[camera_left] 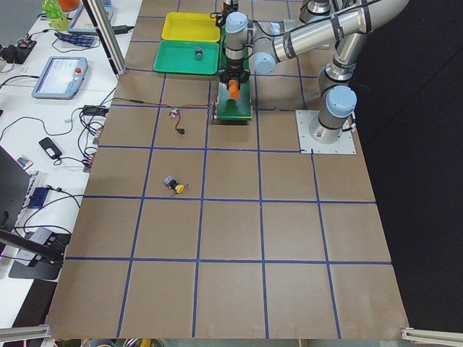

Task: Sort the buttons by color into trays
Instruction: 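Carry an orange battery onto the belt with left gripper while right returns, then release the battery on the belt while the right grasps a green button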

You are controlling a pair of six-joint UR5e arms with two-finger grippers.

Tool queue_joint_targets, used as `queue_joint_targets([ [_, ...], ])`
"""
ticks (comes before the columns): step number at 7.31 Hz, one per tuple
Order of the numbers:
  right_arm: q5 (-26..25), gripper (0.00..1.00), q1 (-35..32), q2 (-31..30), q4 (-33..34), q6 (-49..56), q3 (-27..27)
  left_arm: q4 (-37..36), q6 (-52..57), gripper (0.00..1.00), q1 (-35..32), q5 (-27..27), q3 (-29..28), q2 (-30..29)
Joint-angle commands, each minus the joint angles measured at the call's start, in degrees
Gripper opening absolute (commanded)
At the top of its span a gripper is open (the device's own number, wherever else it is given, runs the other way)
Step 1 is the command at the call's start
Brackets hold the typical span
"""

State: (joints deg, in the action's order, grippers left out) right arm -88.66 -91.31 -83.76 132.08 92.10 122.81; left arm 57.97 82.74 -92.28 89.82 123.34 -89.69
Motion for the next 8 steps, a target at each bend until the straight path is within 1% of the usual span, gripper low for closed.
queue_joint_targets([
  [1, 0.1, 1.0, -2.5, 0.3, 0.3, -1.0, -0.2, -1.1, -0.8, 1.0, 0.5, -1.7, 1.0, 0.2],
  [2, 0.1, 1.0, -4.2, 0.4, 0.5, -1.4, -0.2, -1.0, 0.0, 1.0, 0.9, -2.8, 0.4, 0.7],
  [4, 0.1, 0.99, -5.9, 0.5, 0.8, -2.2, -0.3, 0.3, -1.5, 1.0, 1.7, -2.7, -3.9, 2.2],
  [5, 0.1, 0.91, -6.0, 0.6, 0.8, -2.1, -0.4, 0.6, -4.1, 1.0, 7.0, -2.5, -4.8, 2.7],
  [6, 0.1, 0.68, -5.9, 0.8, 0.9, -1.6, -0.3, 0.4, -4.3, 1.0, 15.5, -2.9, -5.4, 1.9],
  [7, -0.2, 0.38, -5.9, 1.1, 0.9, -1.6, -0.5, 1.4, -5.3, 1.0, 23.7, -2.6, -8.4, 0.0],
  [8, -0.3, 0.26, -5.9, 1.1, 0.9, -2.2, -1.0, 3.2, -9.3, 1.0, 28.9, -2.0, -12.6, -2.9],
])
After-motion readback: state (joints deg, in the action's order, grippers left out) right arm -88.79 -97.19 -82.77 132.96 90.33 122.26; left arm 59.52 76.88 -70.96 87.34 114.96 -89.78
